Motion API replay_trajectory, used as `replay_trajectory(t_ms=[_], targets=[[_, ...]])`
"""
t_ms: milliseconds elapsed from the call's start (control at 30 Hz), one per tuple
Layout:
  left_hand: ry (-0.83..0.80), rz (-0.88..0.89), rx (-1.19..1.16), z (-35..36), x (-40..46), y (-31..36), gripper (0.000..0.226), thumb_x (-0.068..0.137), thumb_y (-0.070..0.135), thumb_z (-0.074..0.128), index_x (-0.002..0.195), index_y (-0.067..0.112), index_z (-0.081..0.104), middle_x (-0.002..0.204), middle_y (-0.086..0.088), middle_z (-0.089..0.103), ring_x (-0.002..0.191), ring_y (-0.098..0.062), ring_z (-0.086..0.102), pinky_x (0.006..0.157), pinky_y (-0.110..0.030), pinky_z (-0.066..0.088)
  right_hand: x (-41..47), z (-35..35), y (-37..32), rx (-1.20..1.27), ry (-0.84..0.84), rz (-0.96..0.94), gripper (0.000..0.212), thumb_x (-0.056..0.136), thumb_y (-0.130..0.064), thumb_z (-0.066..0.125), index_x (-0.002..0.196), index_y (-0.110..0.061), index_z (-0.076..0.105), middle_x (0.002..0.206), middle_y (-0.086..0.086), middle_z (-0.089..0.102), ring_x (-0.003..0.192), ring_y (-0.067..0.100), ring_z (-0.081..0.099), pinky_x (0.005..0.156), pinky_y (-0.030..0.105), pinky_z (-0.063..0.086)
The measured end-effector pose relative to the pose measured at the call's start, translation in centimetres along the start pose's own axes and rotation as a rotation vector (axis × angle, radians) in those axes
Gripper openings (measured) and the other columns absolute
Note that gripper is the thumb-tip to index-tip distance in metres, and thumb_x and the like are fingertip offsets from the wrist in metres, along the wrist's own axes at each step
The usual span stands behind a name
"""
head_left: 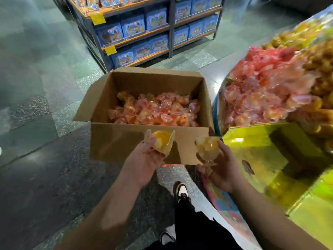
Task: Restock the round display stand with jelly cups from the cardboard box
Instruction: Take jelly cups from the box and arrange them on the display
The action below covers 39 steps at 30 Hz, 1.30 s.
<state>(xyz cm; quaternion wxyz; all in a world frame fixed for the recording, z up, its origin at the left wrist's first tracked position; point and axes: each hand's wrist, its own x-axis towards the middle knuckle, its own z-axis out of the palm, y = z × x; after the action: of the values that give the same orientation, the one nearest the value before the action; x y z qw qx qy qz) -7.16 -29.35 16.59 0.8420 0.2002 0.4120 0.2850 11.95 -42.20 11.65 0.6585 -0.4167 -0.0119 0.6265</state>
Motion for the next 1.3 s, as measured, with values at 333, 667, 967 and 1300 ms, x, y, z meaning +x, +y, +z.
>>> replay_trajectory(t_ms=[333,667,967,1300], targets=[[-0.325,-0.327,0.155,10.8,-6.2,-10.9,0.033,0.095,0.026,0.052,0.089,0.014,0.082,0.113,-0.01,0.073,0.102,-0.024,0.071,0.106,-0.042,0.043,-17.5,-10.9,-1.4,0.091,0.115,-0.238,0.077,0.02,-0.047,0.101,0.088,-0.015,0.082,0.092,0.01,0.076,0.071,0.021,0.073,0.056,0.032,0.058],[-0.423,-0.509,0.38,21.5,-12.9,-30.6,0.046,0.077,0.024,0.064,0.121,0.01,0.062,0.11,-0.012,0.073,0.099,-0.025,0.071,0.093,-0.041,0.051,-36.6,-24.9,-1.6,0.221,0.283,-0.429,0.09,0.033,-0.031,0.101,0.117,-0.013,0.071,0.11,0.009,0.072,0.087,0.017,0.071,0.069,0.029,0.059],[-0.502,-0.539,0.5,29.5,-21.6,-50.1,0.036,0.073,0.019,0.065,0.109,0.011,0.063,0.101,-0.01,0.072,0.09,-0.022,0.069,0.079,-0.035,0.059,-55.3,-41.6,-1.1,0.2,0.584,-0.557,0.078,0.042,-0.043,0.097,0.111,-0.019,0.07,0.108,0.002,0.07,0.086,0.01,0.064,0.058,0.019,0.05],[-0.519,-0.084,0.85,36.7,-22.5,-60.3,0.03,0.084,0.01,0.072,0.109,0.018,0.057,0.126,-0.011,0.063,0.103,-0.019,0.064,0.087,-0.036,0.049,-64.7,-53.3,-6.2,-0.029,0.933,-0.556,0.02,0.095,-0.017,0.058,0.114,-0.023,0.059,0.115,0.002,0.064,0.103,0.016,0.06,0.074,0.036,0.051]])
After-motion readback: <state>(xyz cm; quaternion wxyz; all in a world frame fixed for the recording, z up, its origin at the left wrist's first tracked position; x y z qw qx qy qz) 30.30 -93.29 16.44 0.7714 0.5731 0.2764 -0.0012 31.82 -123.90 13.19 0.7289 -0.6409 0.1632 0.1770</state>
